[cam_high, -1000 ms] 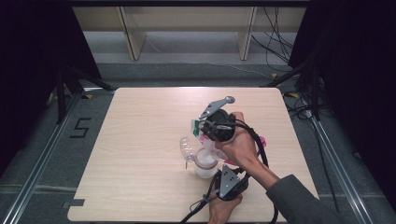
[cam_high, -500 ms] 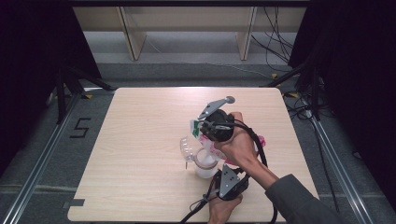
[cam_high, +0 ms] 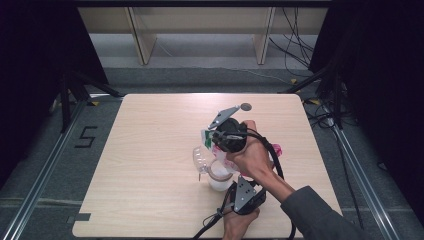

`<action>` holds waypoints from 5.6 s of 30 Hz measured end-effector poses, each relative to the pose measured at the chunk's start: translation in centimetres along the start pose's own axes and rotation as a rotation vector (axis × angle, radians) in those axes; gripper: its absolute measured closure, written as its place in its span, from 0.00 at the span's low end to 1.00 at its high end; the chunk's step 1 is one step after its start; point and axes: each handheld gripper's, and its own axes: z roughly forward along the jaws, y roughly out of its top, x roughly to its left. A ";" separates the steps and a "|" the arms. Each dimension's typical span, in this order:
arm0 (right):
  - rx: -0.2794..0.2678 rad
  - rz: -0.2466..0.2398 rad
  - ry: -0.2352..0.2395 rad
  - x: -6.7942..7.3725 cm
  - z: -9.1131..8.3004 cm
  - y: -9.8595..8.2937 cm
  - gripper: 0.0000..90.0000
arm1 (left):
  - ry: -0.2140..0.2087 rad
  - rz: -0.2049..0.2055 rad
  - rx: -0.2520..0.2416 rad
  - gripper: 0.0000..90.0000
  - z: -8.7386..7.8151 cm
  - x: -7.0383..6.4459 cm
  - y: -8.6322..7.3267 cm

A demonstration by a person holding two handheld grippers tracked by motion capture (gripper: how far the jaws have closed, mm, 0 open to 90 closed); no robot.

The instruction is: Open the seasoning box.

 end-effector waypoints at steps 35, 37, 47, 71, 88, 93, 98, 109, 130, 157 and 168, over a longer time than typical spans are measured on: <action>0.022 0.013 0.000 0.2 0.6 -0.1 1.00 | -0.006 -0.005 0.005 0.84 0.0 -0.2 0.0; 0.021 0.013 -0.001 0.2 0.6 -0.1 1.00 | -0.005 -0.007 -0.004 0.84 0.1 -0.2 0.0; 0.018 -0.004 0.003 0.0 0.6 -0.1 1.00 | -0.005 -0.005 -0.002 0.84 0.1 -0.2 0.0; 0.034 -0.016 -0.003 0.3 0.8 0.0 1.00 | -0.026 0.005 0.009 0.85 0.0 -0.1 0.2; 0.045 -0.010 -0.011 0.6 1.0 0.2 1.00 | -0.037 0.009 0.003 0.85 0.0 -0.1 0.3; 0.048 -0.018 -0.005 0.5 1.1 0.1 1.00 | -0.039 0.007 0.001 0.85 0.1 -0.1 0.4; 0.045 -0.027 -0.008 0.4 1.2 0.2 1.00 | -0.039 0.007 -0.008 0.85 0.2 -0.1 0.4; 0.047 -0.015 -0.004 0.5 1.2 0.4 1.00 | -0.042 0.023 0.005 0.85 0.1 0.2 0.5; 0.054 -0.006 -0.014 0.1 1.4 0.1 1.00 | -0.049 0.008 0.006 0.85 0.2 0.0 0.3; 0.063 -0.014 -0.019 0.3 1.7 0.4 1.00 | -0.036 0.045 0.032 0.85 -0.1 0.4 0.5; 0.067 -0.019 -0.021 0.1 1.9 0.3 1.00 | -0.039 0.049 0.049 0.85 -0.1 0.4 0.5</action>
